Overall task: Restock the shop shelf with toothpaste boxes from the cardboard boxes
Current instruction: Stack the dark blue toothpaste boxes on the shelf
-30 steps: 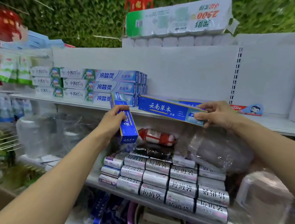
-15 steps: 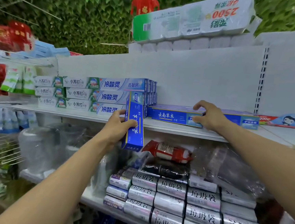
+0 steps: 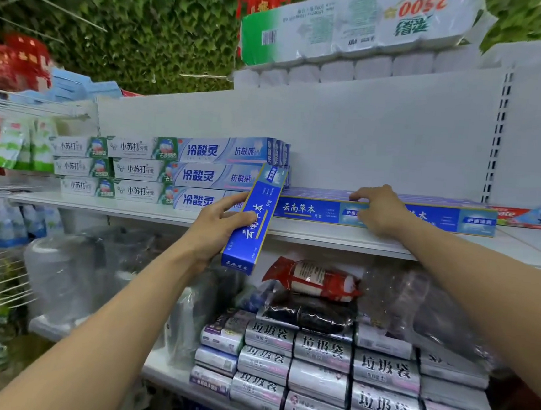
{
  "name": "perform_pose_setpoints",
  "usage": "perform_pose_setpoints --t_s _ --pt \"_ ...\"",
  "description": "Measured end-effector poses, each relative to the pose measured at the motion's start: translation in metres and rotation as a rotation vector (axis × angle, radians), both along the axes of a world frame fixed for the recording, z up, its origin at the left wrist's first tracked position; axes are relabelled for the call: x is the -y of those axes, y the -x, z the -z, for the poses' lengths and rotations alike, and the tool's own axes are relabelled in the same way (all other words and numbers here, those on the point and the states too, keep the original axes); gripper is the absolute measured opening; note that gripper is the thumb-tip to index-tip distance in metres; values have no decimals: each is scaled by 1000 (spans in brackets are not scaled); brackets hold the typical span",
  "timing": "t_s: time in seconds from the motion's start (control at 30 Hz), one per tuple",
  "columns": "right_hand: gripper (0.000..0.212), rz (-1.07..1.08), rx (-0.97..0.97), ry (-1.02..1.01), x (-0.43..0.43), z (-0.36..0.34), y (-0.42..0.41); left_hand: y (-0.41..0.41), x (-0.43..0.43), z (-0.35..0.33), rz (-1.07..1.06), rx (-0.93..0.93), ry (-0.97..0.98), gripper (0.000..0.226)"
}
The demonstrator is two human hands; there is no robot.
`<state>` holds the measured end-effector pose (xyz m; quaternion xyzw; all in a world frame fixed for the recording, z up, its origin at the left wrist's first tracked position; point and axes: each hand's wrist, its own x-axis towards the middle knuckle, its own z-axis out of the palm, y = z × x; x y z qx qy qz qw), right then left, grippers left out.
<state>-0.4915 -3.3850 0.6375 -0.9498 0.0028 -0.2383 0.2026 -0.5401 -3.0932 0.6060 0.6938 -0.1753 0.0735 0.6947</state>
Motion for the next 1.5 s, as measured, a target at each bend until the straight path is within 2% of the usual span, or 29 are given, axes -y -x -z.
perform_pose_setpoints --t_s 0.1,0.2,0.27,0.33,0.37,0.47,0.53,0.63,0.7,0.87,0.97,1.2,1.37,1.5 --pt "59 12 -36 67 -1 0 14 2 8 -4 38 7 -3 40" --pt "90 -42 317 184 1 -4 37 2 21 -12 92 65 -106 41" --pt "102 -186 458 412 5 -11 53 3 33 -22 143 148 -241 40" --pt "97 -292 462 607 12 -16 65 4 47 -36 212 230 -374 38" --pt "89 -311 435 641 17 -17 70 4 56 -42 247 265 -432 37" --pt "58 -264 358 579 40 -20 85 4 84 -54 297 353 -560 35" --pt "49 -204 338 555 59 -20 96 1 105 -55 239 423 -523 36" --pt "48 -78 315 467 94 -19 110 -11 135 -46 -25 541 -377 46" --pt "50 11 274 415 120 -16 118 -20 151 -35 -124 519 -364 48" --pt "61 156 118 400 163 -10 128 -42 174 -10 -195 440 -828 48" --pt "64 190 59 475 169 -4 121 -46 178 -4 -230 433 -960 52" --pt "63 151 19 511 155 2 98 -49 175 -7 -171 367 -943 65" --pt "52 145 -42 472 149 -1 81 -43 170 -9 -105 335 -851 59" --pt "51 150 -73 425 148 -2 73 -36 168 -10 -48 279 -730 54"
